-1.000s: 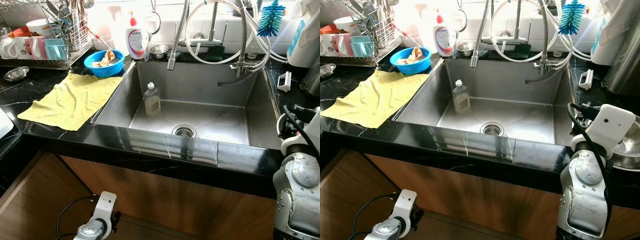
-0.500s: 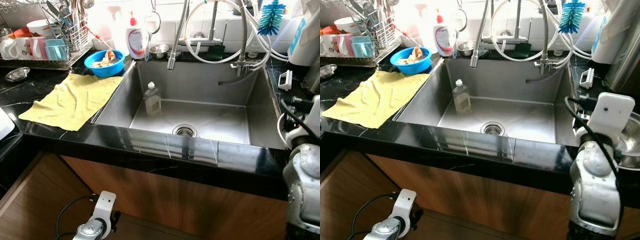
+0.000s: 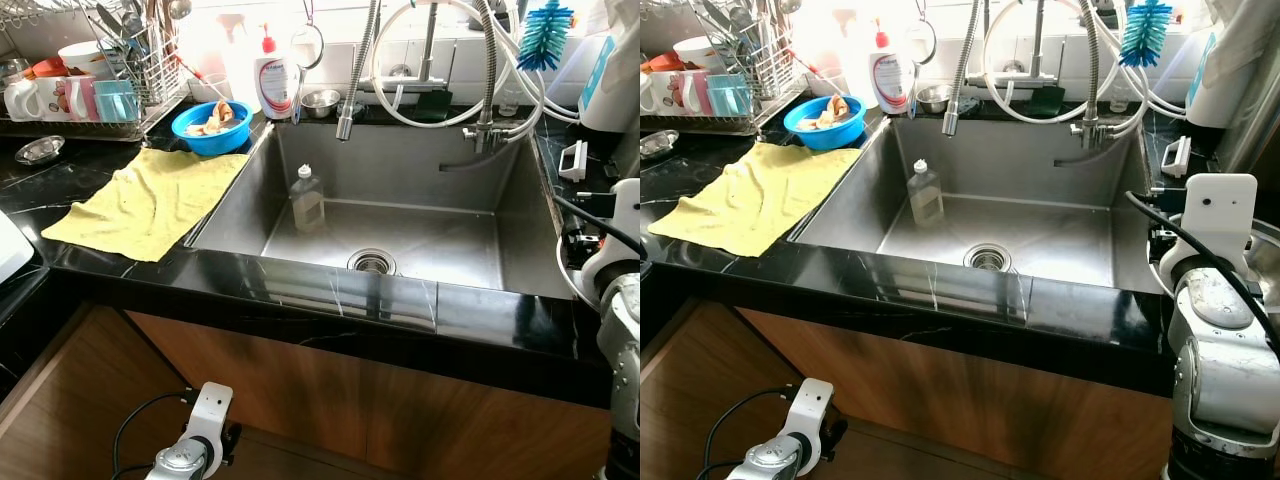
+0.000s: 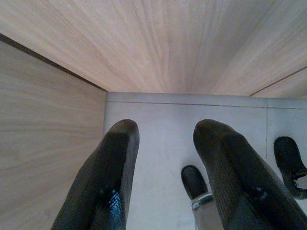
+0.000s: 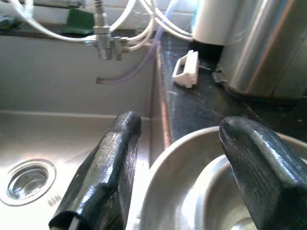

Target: Kitchen organization

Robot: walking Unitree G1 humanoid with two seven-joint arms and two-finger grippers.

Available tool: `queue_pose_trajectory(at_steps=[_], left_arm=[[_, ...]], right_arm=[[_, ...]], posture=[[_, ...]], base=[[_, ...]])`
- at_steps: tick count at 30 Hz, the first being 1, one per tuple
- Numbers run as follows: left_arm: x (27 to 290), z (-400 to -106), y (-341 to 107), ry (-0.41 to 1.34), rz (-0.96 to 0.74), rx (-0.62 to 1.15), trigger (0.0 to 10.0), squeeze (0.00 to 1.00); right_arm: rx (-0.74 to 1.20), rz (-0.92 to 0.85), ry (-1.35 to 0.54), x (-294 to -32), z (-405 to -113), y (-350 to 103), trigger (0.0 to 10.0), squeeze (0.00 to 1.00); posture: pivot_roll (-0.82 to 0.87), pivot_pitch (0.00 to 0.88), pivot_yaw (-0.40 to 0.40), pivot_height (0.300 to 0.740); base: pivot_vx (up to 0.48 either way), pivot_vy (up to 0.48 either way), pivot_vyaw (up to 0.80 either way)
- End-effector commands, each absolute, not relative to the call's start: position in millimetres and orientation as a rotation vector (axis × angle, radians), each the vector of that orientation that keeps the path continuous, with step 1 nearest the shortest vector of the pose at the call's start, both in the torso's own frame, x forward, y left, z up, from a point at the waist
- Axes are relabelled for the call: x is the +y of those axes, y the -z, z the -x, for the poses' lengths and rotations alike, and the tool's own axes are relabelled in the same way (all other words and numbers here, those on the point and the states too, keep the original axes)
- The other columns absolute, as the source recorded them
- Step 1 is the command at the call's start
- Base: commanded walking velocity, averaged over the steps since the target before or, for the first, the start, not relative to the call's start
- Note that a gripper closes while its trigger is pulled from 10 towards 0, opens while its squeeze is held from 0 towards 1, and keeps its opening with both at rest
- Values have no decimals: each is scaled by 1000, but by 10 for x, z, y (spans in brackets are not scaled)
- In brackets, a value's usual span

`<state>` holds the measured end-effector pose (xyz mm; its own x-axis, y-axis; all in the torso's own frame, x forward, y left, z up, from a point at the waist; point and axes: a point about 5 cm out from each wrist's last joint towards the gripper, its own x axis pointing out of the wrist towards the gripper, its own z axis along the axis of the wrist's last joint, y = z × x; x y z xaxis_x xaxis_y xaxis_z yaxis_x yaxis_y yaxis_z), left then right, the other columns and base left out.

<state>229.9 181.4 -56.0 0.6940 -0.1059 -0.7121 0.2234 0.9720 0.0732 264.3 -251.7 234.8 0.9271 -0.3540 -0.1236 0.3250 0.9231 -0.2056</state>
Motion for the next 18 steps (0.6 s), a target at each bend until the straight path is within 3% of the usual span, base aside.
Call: queue_pose_trajectory(at_steps=[1, 18], left_arm=[[1880, -2251, 587, 178, -172, 810, 10000, 0], [1754, -2245, 609, 205, -148, 822, 10000, 0]], right_arm=[[142, 182, 329, -2475, -2613, -2455, 10000, 0], [280, 260, 201, -2385, -2318, -2432, 10000, 0]], posture=[[-220, 0, 110, 740], [-284, 0, 81, 740]], base=[[0, 0, 0], [0, 0, 0]])
